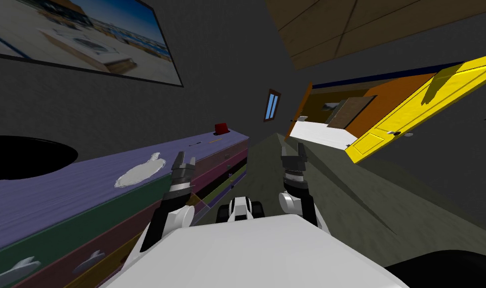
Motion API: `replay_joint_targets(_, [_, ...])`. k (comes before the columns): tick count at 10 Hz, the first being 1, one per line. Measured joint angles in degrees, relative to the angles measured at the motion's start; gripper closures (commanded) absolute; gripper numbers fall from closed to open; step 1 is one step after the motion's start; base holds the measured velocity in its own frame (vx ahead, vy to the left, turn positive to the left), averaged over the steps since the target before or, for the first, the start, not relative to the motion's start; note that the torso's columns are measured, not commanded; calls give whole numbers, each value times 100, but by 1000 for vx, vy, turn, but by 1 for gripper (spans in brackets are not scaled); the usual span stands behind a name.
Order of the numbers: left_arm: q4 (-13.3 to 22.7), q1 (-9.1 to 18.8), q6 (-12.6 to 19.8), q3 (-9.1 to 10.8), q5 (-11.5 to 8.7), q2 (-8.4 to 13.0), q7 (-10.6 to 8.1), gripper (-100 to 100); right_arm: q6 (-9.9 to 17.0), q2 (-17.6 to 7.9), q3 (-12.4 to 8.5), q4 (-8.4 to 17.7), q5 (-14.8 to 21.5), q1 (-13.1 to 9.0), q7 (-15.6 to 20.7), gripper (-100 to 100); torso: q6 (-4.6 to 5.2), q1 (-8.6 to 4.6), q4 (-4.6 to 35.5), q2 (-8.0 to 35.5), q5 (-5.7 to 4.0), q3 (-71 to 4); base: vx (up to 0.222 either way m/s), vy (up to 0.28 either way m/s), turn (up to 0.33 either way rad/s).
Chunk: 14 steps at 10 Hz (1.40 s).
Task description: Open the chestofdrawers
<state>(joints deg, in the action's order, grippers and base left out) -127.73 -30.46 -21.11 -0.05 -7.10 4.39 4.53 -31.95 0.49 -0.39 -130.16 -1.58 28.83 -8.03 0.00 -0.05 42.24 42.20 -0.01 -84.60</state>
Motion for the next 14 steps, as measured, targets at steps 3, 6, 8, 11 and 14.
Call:
replay_joint_targets(3, [305,95,-11,57,-19,302,-15,-100,0,0,0,0,0,1,0,0,0,-2,1,-1,0,-2,77,-86,54])
replay_joint_targets(6, [737,166,-110,120,-44,417,-50,-100,0,0,0,0,0,0,0,0,0,15,7,19,4,10,59,-87,45])
replay_joint_targets(8, [1015,244,-157,146,-48,411,-49,-100,0,0,0,0,0,0,0,0,0,4,4,9,1,4,61,-92,49])
replay_joint_targets(11, [1443,315,-252,250,-98,442,-113,-100,0,1,1,0,0,0,0,0,1,-1,2,2,-1,-1,77,-117,60])
replay_joint_targets(14, [1794,437,-264,313,-117,389,-122,-100,0,0,0,0,0,0,0,0,1,21,6,15,5,7,71,-88,46])
